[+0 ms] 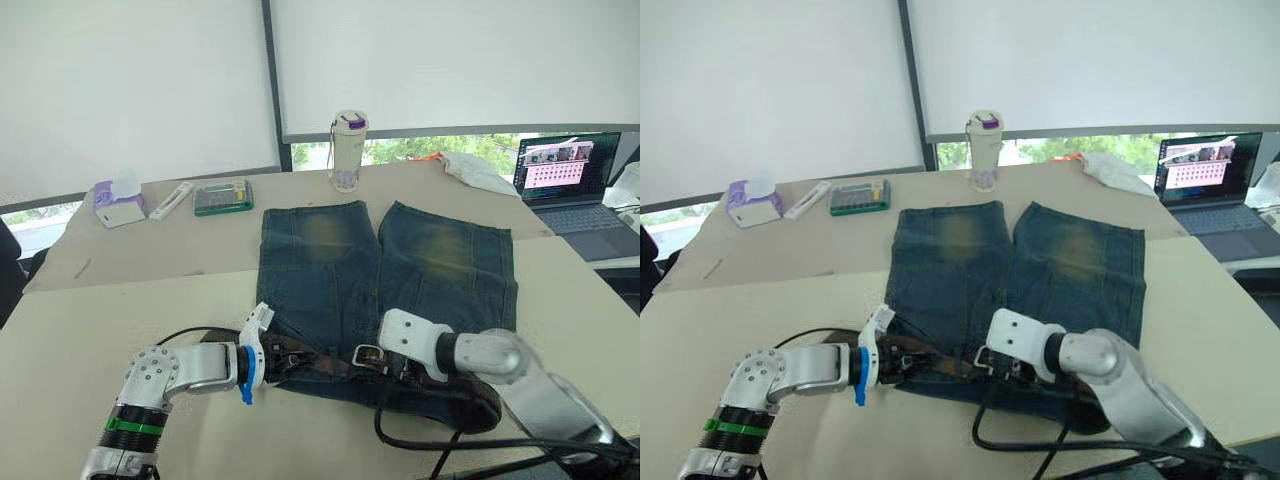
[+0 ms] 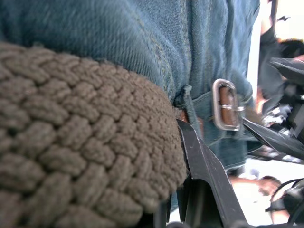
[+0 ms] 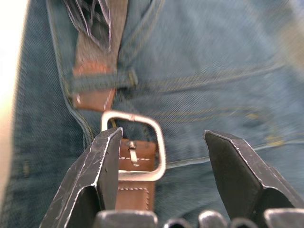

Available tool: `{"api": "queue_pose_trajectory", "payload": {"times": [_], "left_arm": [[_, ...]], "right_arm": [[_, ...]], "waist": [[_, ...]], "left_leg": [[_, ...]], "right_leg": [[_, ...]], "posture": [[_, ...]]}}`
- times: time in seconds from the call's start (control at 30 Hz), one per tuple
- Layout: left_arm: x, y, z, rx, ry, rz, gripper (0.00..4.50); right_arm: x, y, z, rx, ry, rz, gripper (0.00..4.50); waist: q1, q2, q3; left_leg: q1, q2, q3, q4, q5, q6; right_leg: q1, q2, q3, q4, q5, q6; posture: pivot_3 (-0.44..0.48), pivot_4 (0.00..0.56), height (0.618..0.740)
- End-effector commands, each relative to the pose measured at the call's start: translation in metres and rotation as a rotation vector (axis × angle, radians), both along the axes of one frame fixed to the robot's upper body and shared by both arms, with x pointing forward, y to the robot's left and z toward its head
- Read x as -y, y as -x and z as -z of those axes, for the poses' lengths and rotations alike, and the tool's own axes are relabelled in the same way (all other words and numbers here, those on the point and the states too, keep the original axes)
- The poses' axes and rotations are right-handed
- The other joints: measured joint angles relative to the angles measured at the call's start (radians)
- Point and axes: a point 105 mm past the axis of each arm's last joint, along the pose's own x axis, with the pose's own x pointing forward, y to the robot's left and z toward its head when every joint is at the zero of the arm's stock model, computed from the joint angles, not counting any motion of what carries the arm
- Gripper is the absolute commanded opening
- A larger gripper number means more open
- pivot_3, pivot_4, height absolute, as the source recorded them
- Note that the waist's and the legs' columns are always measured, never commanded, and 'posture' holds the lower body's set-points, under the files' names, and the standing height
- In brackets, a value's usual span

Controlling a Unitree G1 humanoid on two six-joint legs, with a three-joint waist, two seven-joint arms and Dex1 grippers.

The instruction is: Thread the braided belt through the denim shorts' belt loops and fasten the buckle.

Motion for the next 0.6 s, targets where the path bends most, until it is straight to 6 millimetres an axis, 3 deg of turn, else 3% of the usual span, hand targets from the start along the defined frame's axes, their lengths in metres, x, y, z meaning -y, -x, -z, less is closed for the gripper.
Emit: {"api": "queue_pose_trajectory", "payload": {"times": [0.03,0.2,0.6], "left_arm": [[0.009,-0.003,0.001,-0.119,0.134,-0.036,0.0],[0.013,-0.017,-0.009,-0.178,0.259,-0.114,0.0],[0.026,-0.012,-0.009,-0.207,0.3,-0.095,0.0]], "right_arm": [[-0.007,0.003,-0.007,0.026,-0.006,-0.063,3.06],[-0.008,0.006,-0.001,0.037,0.049,-0.114,3.06],[-0.014,-0.005,-0.012,0.085,-0.05,-0.065,3.06]], "waist": [[0.005,0.0,0.0],[0.016,0.0,0.0],[0.018,-0.001,0.0]], "left_leg": [[0.0,0.0,0.0,0.0,0.0,0.0],[-0.001,0.0,-0.003,0.003,0.0,0.0],[-0.002,-0.001,-0.004,0.004,0.0,0.0]], "right_leg": [[0.0,0.0,0.0,0.0,0.0,0.0],[0.001,-0.002,-0.001,0.0,0.0,0.0],[0.001,-0.002,-0.002,0.001,0.0,0.0]], "posture": [[0.0,0.15,0.74],[0.0,0.15,0.74],[0.0,0.15,0.74]]}}
